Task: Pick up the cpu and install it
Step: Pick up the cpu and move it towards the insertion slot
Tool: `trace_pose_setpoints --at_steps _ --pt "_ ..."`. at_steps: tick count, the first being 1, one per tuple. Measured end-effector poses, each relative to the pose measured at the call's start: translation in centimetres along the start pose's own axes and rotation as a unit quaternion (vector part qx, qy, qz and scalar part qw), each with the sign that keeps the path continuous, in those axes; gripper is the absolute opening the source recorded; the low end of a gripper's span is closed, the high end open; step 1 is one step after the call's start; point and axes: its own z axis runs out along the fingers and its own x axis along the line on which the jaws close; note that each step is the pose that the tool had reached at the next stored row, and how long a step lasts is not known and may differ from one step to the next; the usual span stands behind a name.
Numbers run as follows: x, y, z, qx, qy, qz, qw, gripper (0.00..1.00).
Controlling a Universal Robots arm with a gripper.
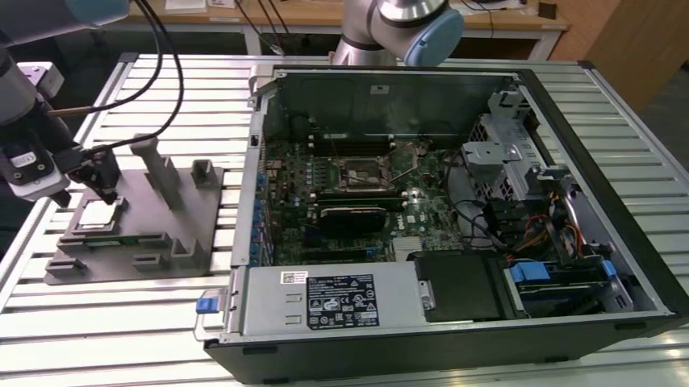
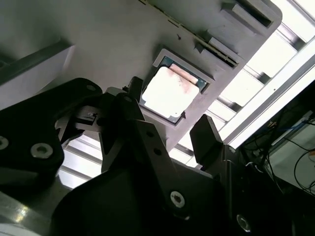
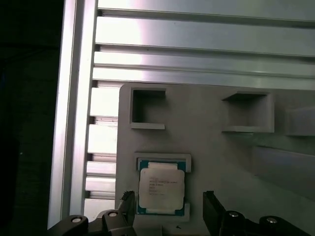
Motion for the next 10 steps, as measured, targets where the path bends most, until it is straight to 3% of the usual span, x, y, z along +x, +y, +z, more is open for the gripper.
trace_pose_setpoints --at_steps 10 --pt "0.37 -0.03 1.02 0.0004 -0.0003 0.004 1.0000 0.66"
